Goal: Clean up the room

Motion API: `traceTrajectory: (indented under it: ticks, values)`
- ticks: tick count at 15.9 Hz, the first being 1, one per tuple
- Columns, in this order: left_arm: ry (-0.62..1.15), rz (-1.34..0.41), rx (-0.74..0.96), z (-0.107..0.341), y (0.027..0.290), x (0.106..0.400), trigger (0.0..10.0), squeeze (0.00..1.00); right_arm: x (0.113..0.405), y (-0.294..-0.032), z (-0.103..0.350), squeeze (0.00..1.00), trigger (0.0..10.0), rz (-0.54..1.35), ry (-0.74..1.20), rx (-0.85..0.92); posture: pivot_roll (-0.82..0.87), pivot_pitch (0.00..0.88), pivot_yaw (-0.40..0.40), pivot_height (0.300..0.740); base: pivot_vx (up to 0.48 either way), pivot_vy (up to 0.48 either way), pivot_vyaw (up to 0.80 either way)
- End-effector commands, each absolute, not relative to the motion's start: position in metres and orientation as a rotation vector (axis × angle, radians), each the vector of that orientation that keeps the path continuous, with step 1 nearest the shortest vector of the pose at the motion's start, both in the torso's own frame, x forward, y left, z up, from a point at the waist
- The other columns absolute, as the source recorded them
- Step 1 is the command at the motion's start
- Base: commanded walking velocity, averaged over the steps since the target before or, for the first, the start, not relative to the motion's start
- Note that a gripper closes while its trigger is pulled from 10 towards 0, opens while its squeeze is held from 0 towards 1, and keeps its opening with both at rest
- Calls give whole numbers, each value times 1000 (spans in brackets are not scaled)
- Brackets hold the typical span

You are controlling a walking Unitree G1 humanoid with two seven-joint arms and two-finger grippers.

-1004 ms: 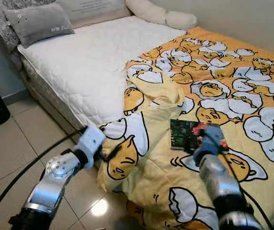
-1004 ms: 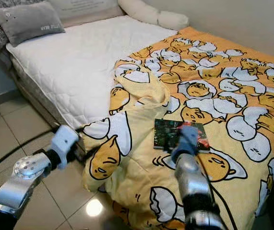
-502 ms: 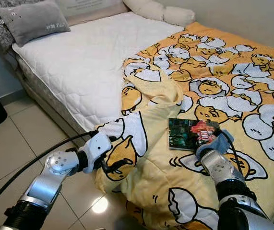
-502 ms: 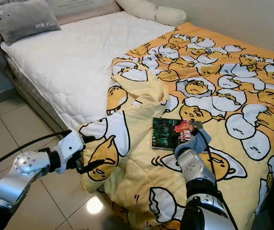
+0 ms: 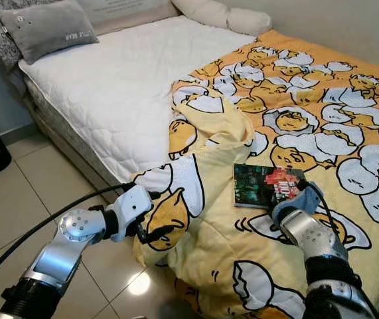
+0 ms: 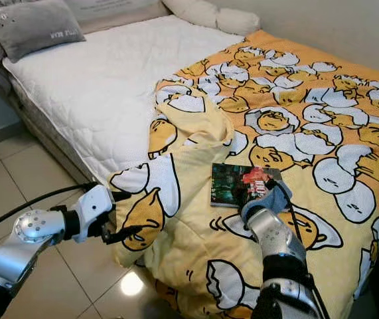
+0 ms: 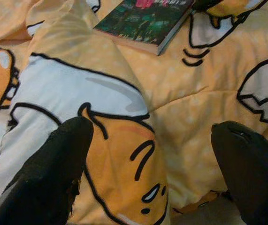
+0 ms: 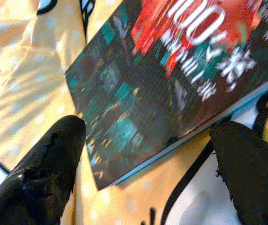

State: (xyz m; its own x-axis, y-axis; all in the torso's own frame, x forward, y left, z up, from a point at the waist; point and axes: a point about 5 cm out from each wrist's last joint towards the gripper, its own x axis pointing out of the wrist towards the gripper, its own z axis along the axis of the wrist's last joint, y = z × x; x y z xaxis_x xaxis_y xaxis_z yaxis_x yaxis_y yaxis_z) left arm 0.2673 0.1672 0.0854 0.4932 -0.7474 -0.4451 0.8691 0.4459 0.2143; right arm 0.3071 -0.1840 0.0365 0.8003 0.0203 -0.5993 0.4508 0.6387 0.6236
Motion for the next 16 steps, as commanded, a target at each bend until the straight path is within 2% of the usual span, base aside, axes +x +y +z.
traceTrajectory:
  ticks: [1, 6, 10, 16]
  values:
    - [293, -1039, 430, 87, 166, 267, 10000, 957, 306, -183, 38, 0, 10000, -265, 610, 885, -37, 0, -7, 740, 0, 0, 0]
    - [294, -1070, 430, 92, 167, 265, 10000, 953, 311, -177, 31, 0, 10000, -299, 599, 992, -17, 0, -9, 740, 0, 0, 0]
    - [305, -1081, 433, 92, 170, 264, 10000, 957, 317, -188, 24, 0, 10000, -419, 497, 1160, -2, 0, 2, 740, 0, 0, 0]
    - [329, -1106, 461, 93, 171, 261, 10000, 957, 296, -187, -6, 0, 10000, -542, 553, 1147, 37, 0, 16, 740, 0, 0, 0]
